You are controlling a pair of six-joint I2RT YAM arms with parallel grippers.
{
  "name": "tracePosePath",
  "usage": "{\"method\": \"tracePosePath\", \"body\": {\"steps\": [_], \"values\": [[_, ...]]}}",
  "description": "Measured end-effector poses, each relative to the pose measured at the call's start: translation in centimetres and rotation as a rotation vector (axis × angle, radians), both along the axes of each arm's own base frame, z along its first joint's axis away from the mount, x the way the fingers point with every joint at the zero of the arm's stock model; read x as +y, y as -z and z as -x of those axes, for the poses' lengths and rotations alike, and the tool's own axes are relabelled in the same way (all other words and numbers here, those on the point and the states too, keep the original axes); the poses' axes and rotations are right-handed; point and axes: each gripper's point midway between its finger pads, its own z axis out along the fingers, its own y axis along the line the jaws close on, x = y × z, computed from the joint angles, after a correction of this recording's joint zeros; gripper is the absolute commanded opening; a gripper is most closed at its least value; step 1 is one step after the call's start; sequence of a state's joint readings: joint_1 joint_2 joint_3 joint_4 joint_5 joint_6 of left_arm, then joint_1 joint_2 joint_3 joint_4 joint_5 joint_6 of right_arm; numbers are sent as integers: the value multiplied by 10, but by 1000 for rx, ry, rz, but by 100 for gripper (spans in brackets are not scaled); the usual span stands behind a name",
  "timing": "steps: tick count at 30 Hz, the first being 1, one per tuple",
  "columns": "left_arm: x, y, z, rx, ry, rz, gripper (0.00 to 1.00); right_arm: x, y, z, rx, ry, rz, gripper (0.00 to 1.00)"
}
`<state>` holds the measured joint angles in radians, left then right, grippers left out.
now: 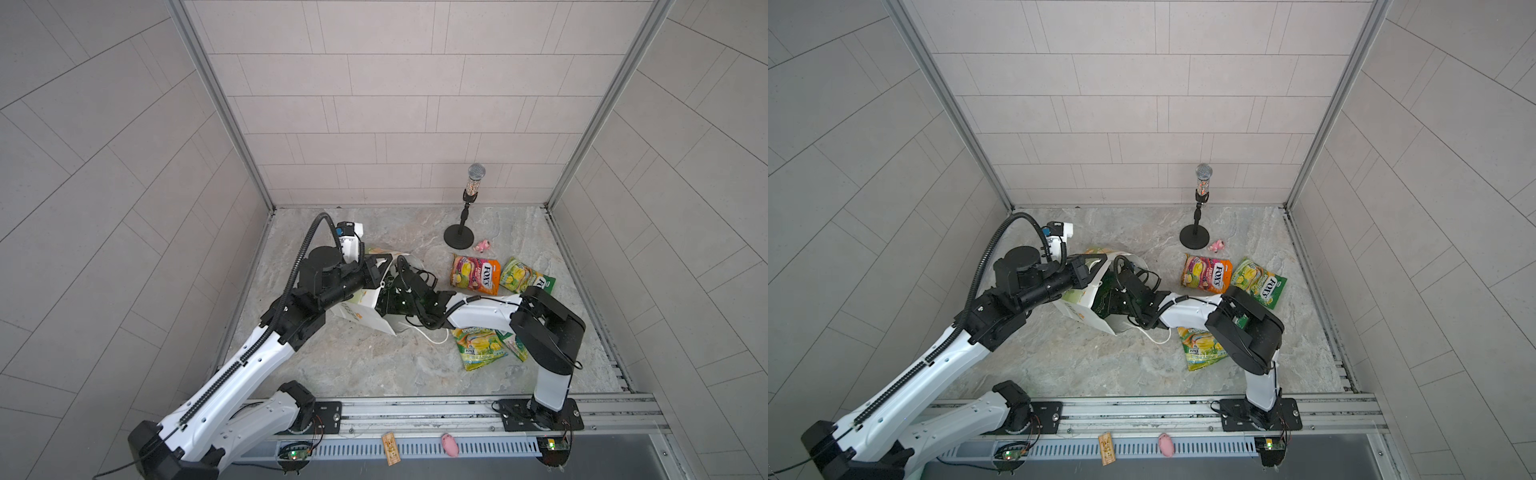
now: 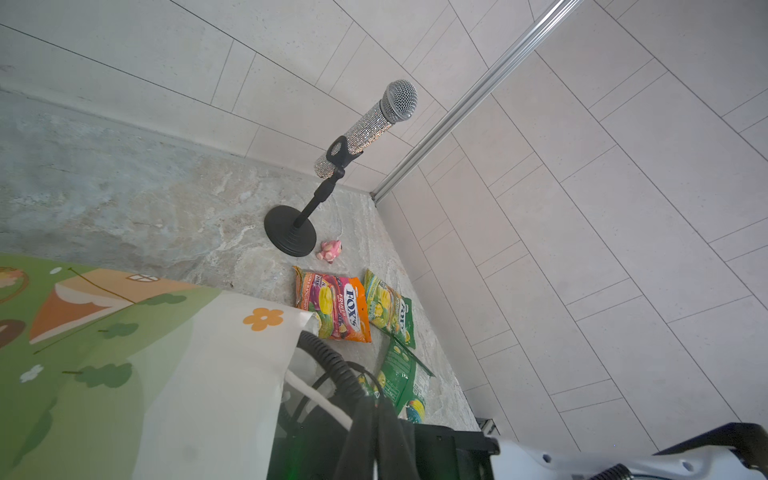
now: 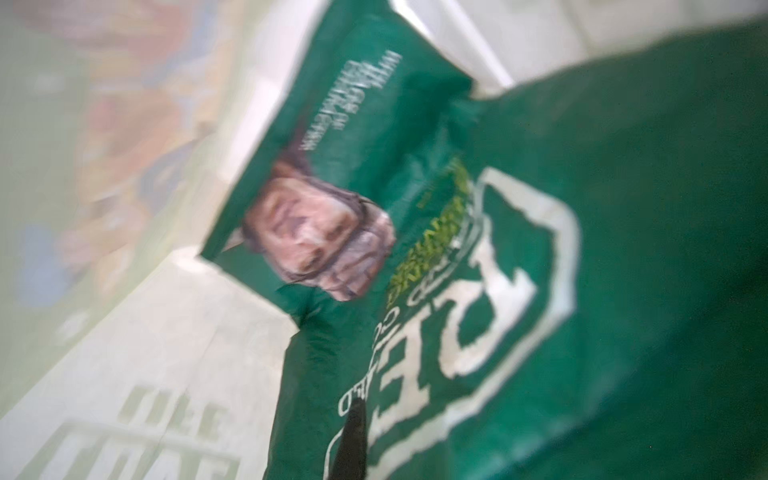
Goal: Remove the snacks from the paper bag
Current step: 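Grasp the green REAL crisps bag inside the paper bag with the right gripper, then lift the crisps bag out with the right gripper while the left releases the rim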
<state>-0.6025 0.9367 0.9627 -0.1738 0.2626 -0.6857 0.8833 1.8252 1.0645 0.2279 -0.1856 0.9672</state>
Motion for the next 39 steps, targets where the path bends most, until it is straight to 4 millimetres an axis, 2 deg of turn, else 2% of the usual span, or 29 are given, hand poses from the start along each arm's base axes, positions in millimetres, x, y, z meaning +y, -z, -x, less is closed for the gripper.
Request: {"method": "tracePosePath", "body": {"steps": [10,21,28,34,39], "values": [[26,13,-7,13,-135,-98,0,-10,-77,14,-148,-115,-91,0],[57,24,-13,32,-287,-186,0,-35,-125,38,-252,-157,-133,0],[68,25,-15,33,-342,-221,0,-48,-161,50,-333,-183,-151,0],[73,28,-17,38,-374,-242,0,-52,-184,46,-383,-190,-147,0],[79,31,-19,41,-402,-264,0,-53,-212,40,-422,-195,-167,0]]}}
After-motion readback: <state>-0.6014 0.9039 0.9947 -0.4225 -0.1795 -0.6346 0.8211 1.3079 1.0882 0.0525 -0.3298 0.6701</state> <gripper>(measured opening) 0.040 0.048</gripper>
